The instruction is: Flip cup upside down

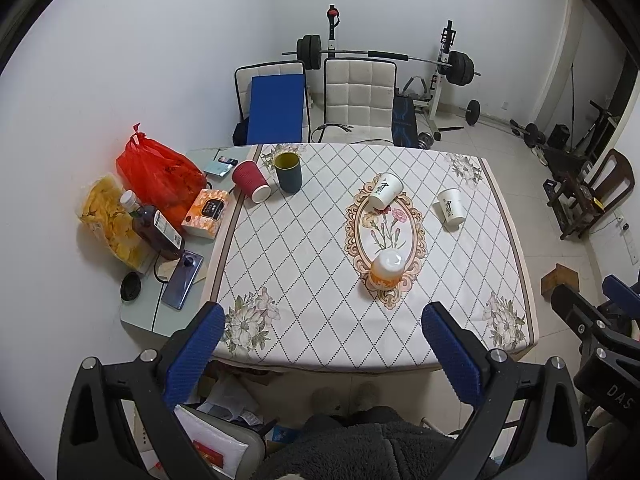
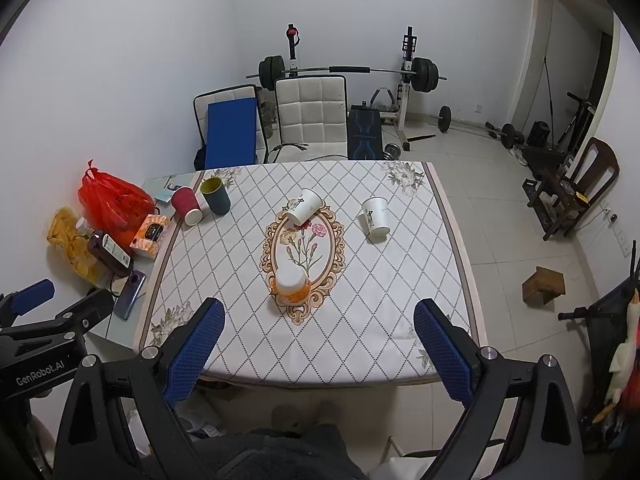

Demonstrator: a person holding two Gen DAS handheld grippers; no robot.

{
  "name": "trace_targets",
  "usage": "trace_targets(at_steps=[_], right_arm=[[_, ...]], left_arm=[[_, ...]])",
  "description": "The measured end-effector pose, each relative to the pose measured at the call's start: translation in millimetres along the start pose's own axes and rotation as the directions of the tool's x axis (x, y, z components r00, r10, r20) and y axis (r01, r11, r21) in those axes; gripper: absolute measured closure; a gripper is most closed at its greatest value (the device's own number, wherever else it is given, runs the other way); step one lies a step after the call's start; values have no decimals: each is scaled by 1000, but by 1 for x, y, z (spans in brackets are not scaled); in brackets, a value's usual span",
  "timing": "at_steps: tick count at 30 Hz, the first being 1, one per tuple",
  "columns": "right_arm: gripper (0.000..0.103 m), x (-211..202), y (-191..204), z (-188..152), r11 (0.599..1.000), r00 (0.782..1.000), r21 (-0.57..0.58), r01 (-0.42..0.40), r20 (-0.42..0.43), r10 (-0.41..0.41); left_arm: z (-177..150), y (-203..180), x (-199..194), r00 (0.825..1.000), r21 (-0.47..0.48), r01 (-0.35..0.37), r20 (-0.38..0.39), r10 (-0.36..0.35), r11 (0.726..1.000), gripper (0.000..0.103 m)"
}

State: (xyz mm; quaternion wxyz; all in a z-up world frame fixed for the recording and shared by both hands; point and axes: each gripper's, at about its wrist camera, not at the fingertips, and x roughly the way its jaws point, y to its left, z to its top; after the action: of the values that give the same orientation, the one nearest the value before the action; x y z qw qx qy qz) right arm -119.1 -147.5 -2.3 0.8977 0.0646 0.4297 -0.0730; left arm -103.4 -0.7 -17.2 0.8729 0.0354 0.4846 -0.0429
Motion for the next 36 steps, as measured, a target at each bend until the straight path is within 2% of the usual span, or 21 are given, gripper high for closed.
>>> trace_targets(at_steps=[36], right_arm=[[5, 19, -1, -1, 999, 999, -23, -25, -39, 24]], left_arm=[[4, 0, 6, 999, -11, 3, -33, -4, 1000, 2]])
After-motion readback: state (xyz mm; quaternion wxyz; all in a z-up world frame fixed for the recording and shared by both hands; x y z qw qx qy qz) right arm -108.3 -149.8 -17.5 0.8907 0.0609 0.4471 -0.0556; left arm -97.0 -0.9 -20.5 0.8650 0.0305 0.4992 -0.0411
